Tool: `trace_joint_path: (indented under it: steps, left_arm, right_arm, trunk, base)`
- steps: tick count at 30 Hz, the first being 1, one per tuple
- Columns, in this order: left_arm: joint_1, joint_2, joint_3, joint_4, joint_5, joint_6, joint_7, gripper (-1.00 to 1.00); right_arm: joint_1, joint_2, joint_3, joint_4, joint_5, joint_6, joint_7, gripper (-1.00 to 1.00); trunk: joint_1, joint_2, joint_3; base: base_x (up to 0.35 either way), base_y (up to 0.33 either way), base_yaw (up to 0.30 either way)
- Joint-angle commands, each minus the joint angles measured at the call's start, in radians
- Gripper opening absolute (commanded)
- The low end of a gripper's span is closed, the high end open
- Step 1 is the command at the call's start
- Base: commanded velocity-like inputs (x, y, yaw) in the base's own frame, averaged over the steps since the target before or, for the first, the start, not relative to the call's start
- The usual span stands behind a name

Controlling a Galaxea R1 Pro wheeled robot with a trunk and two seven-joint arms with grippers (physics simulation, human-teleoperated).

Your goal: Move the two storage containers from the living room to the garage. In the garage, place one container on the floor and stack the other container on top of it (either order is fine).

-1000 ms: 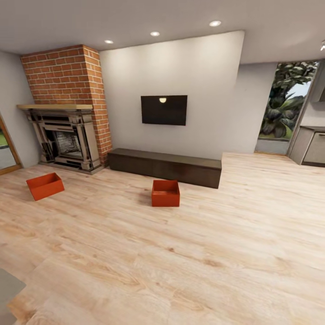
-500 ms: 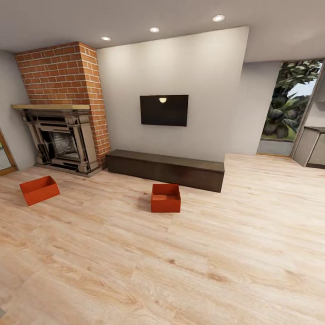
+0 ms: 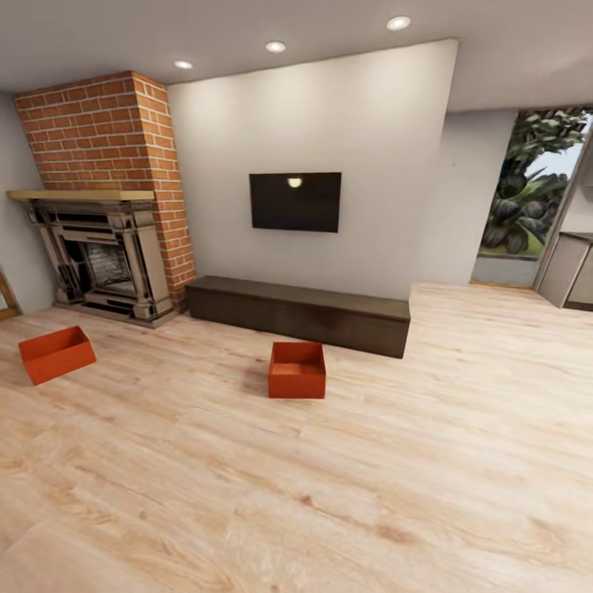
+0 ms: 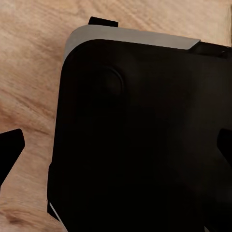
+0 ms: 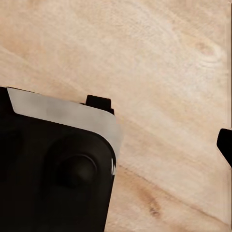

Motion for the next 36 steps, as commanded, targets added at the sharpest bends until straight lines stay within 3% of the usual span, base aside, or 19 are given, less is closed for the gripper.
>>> trace_joint_path:
  steps: [1, 36]
  left_arm:
    - [0.0, 0.0, 0.001, -0.002, 0.008, 0.006, 0.0, 1.0]
    - [0.0, 0.0, 0.0, -0.002, 0.008, 0.006, 0.0, 1.0]
  right_arm:
    - [-0.001, 0.001, 0.006, 0.002, 0.001, -0.003, -0.004, 1.0]
    - [-0.001, -0.001, 0.006, 0.002, 0.0, -0.004, -0.005, 1.0]
  trunk:
    - [0.001, 0.0, -0.001]
    - [0.001, 0.0, -0.001]
  base:
    - [0.315, -0.01, 0.0]
    - [0.316, 0.0, 0.0]
